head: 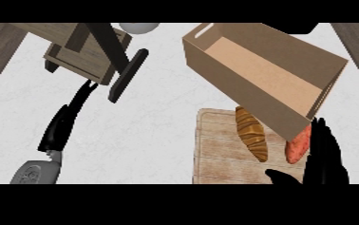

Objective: Pick the sweet potato from the cutting board and place it in the cardboard box

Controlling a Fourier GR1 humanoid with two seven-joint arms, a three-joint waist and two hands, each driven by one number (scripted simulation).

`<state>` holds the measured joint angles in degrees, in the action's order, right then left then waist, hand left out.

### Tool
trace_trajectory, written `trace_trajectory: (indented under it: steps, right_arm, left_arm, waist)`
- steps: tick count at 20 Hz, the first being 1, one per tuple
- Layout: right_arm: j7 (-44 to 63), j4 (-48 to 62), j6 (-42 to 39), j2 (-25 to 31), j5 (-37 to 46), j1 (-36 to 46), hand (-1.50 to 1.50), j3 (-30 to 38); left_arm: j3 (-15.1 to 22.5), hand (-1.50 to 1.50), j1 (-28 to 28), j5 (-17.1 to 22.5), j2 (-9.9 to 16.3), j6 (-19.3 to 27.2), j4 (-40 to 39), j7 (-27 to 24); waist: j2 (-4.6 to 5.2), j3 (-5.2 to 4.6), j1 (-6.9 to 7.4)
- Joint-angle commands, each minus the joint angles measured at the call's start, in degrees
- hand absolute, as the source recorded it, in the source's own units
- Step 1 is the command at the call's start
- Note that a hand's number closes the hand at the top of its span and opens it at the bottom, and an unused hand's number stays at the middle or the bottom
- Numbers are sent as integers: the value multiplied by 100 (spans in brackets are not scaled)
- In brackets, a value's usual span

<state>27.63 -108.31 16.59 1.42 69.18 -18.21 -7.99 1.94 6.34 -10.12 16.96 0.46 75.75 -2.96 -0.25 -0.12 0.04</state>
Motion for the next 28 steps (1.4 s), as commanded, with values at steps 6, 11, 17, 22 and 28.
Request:
trace_trajectory:
  steps: [6, 11, 17, 22, 28]
  right_arm:
    - [-183, 568, -80, 165, -552, 569, -150, 443]
    - [-429, 1381, 363, -15, -414, 946, -150, 356]
    - [-635, 1798, 637, 19, -353, 867, 150, 457]
    - [-366, 1687, 1114, 38, 849, 980, 150, 275]
    - [-475, 1960, 1779, 79, 918, 1108, 150, 586]
  left_arm:
    - [-29, 0, 95, -153, -192, -210, 320, 350]
    - [-346, 0, 129, -108, -3, -403, -136, -235]
    - [-279, 0, 20, -197, -205, -335, 64, -52]
    - [-191, 0, 281, -286, -329, -273, 208, 398]
    - [-318, 0, 112, -210, -243, -440, 480, 397]
  waist:
    - [21, 12, -12]
    - [29, 12, -8]
    - [28, 12, -10]
    - [27, 12, -20]
    - [23, 15, 4]
